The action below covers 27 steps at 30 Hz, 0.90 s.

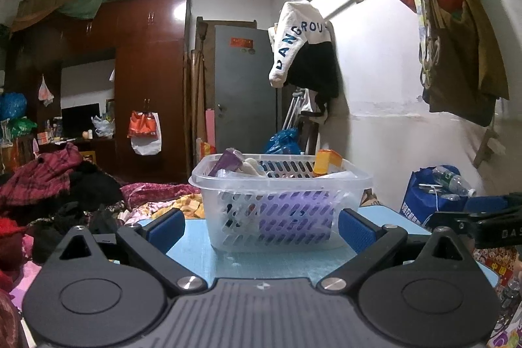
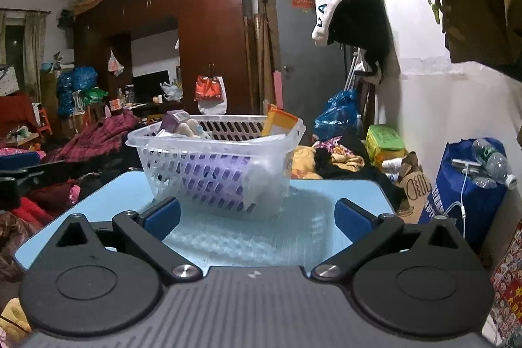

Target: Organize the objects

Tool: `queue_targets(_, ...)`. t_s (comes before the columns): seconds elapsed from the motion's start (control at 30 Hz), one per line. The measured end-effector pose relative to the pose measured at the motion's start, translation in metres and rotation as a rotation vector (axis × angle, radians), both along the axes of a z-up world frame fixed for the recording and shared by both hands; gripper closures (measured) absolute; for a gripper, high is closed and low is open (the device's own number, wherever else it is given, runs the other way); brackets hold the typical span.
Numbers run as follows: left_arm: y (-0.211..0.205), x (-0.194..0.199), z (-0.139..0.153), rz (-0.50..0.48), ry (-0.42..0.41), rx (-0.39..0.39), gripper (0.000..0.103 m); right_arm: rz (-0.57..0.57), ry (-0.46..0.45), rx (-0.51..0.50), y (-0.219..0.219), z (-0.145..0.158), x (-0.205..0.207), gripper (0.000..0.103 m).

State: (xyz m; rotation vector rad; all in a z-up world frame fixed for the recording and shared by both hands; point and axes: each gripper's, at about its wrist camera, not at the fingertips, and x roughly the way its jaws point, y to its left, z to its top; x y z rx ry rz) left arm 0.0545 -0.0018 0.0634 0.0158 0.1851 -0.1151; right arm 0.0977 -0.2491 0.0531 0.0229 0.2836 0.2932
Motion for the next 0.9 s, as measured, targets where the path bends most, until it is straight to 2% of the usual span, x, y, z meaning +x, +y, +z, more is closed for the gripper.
queue_targets(0.9,-0.0064,0.0006,-0.0074,-0.022,0.013,0.023,0.002,0.006,-0.02,0.015,-0.0018,-0.0013,-0.001,0.0)
